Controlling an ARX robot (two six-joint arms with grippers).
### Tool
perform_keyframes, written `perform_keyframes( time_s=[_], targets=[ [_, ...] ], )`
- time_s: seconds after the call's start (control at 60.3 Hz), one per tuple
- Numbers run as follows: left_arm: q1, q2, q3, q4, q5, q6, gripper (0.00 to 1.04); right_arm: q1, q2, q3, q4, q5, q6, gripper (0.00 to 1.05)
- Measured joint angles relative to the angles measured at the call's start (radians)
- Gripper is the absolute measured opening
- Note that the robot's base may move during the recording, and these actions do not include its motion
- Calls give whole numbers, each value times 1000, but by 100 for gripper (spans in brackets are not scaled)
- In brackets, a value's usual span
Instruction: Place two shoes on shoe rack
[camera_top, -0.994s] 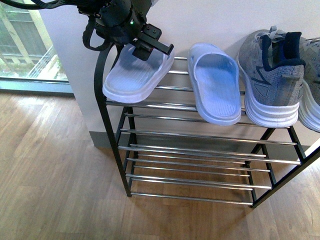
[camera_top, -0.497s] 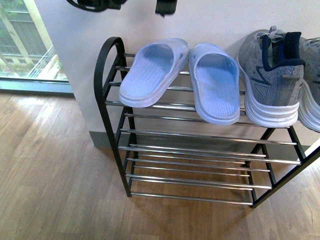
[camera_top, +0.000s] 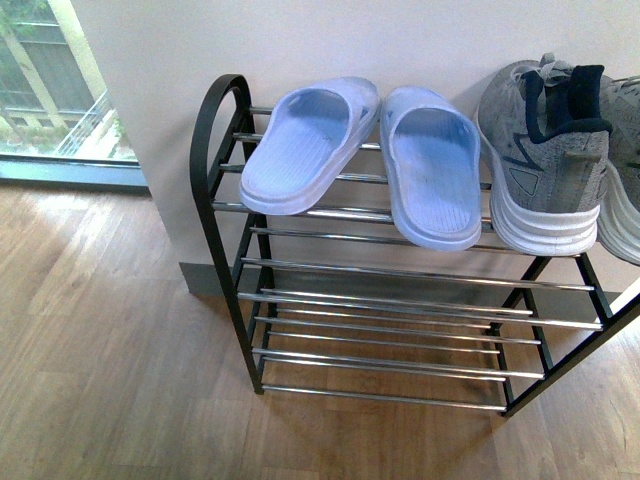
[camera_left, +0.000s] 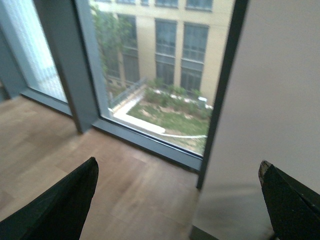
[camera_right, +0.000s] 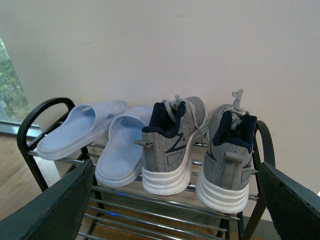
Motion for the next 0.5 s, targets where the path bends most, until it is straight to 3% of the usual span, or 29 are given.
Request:
perform_keyframes(
  time_s=[0.083,0.133,0.232,0.331,0.431,0.497],
  targets=[
    [55,-89,-101,113,311,32,77,0,0,0,0,0,0,95],
    [68,-116,-161,135,409,42,66,0,0,0,0,0,0,95],
    [81,-154,-254,155,447,50,48,0,0,0,0,0,0,95],
    [109,-229,-341,175,462,52,23,0,0,0,0,0,0,95],
    [168,-283,-397,176,537,54,4,0,0,0,0,0,0,95],
    [184,-319,-430,175,537,55,1,0,0,0,0,0,0,95]
  ],
)
